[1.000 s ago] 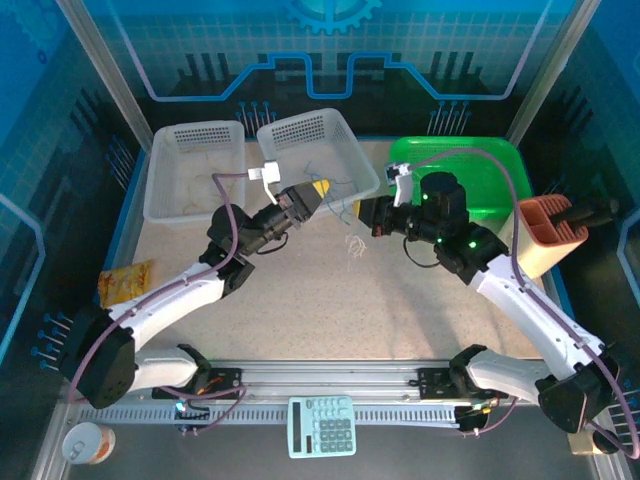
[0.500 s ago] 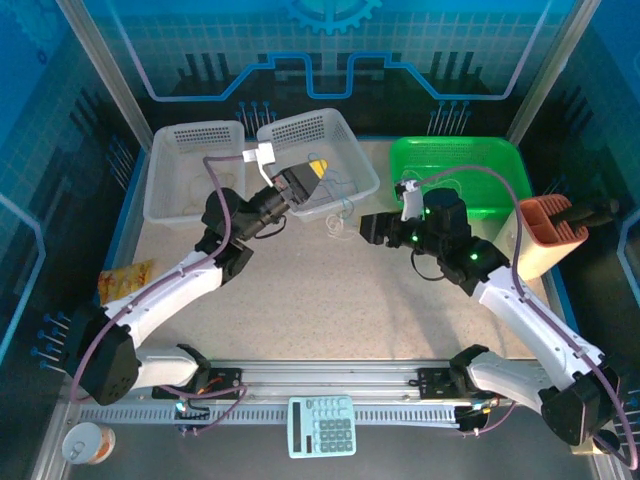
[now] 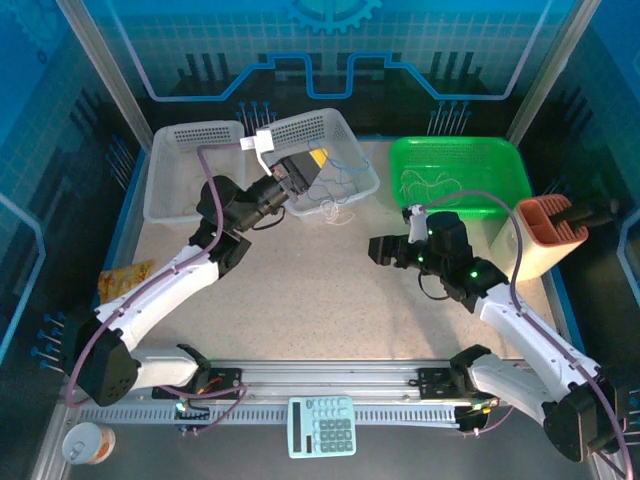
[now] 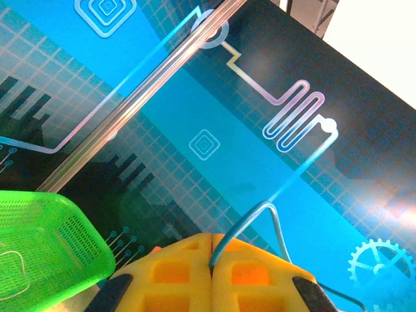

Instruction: Untangle the cables

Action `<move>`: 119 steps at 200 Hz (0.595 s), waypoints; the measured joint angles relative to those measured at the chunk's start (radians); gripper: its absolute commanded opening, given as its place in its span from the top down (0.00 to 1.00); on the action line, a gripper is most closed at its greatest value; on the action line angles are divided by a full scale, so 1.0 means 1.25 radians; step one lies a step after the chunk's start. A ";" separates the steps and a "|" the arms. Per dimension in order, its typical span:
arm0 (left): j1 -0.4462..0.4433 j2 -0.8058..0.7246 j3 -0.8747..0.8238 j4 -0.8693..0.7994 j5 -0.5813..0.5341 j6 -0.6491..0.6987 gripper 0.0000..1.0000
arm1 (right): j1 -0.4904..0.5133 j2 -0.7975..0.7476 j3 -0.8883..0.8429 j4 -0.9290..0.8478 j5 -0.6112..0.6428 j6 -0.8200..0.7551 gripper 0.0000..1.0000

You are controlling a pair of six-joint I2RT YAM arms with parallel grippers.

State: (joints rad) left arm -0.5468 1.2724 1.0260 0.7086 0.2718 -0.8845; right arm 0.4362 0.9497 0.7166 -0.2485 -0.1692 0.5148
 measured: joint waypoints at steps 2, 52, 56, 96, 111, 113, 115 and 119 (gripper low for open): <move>0.000 -0.001 0.001 -0.001 0.000 0.000 1.00 | -0.001 -0.001 -0.005 0.002 -0.002 0.000 0.21; 0.000 -0.016 0.020 -0.019 0.006 0.000 1.00 | -0.008 -0.030 -0.065 0.084 -0.108 -0.018 0.18; 0.000 -0.016 0.021 -0.020 0.006 0.000 1.00 | -0.008 -0.031 -0.065 0.091 -0.117 -0.020 0.18; 0.000 -0.016 0.026 -0.019 0.011 -0.007 1.00 | -0.009 -0.017 -0.064 0.158 -0.179 -0.039 0.18; 0.000 -0.016 0.026 -0.019 0.012 -0.013 1.00 | -0.009 0.010 -0.056 0.175 -0.194 -0.042 0.18; 0.000 -0.016 0.026 -0.019 0.012 -0.013 1.00 | -0.009 0.015 -0.054 0.177 -0.195 -0.042 0.19; 0.000 -0.016 0.026 -0.019 0.011 -0.016 1.00 | -0.009 0.019 -0.052 0.180 -0.197 -0.042 0.19; 0.000 -0.016 0.026 -0.018 0.012 -0.019 1.00 | -0.009 0.027 -0.049 0.183 -0.202 -0.042 0.19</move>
State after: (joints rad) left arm -0.5468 1.2518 1.0580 0.6857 0.2863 -0.9085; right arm 0.4248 0.9840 0.6559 -0.0200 -0.4217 0.4622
